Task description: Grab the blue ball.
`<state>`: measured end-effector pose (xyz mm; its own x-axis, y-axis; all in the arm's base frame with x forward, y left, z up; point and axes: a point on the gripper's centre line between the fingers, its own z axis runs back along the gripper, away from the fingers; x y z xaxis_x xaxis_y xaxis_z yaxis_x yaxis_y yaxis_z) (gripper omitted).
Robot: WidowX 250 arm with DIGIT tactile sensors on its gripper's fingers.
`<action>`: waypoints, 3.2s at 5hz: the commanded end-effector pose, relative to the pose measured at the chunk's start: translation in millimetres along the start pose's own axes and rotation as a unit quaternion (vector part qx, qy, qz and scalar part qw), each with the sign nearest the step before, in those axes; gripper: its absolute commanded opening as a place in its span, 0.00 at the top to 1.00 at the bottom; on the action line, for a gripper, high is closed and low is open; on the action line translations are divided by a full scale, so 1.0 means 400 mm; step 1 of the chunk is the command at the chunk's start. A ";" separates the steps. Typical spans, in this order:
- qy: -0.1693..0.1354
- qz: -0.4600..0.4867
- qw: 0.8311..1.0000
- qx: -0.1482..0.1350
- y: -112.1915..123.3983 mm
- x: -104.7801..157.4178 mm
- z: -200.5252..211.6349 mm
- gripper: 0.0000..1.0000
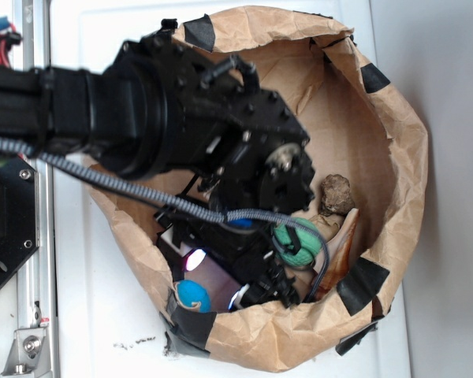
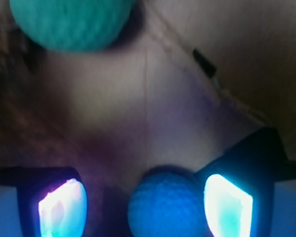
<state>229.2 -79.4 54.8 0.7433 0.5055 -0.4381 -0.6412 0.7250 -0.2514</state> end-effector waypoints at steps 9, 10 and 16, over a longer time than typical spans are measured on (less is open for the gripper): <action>0.040 -0.072 0.997 0.000 0.038 -0.070 -0.134 1.00; 0.033 -0.075 0.997 -0.001 0.038 -0.070 -0.126 1.00; -0.165 -0.235 0.958 0.006 0.048 -0.073 0.138 1.00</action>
<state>201.2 -57.8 100.3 0.9757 0.2177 -0.0253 -0.2140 0.9209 -0.3258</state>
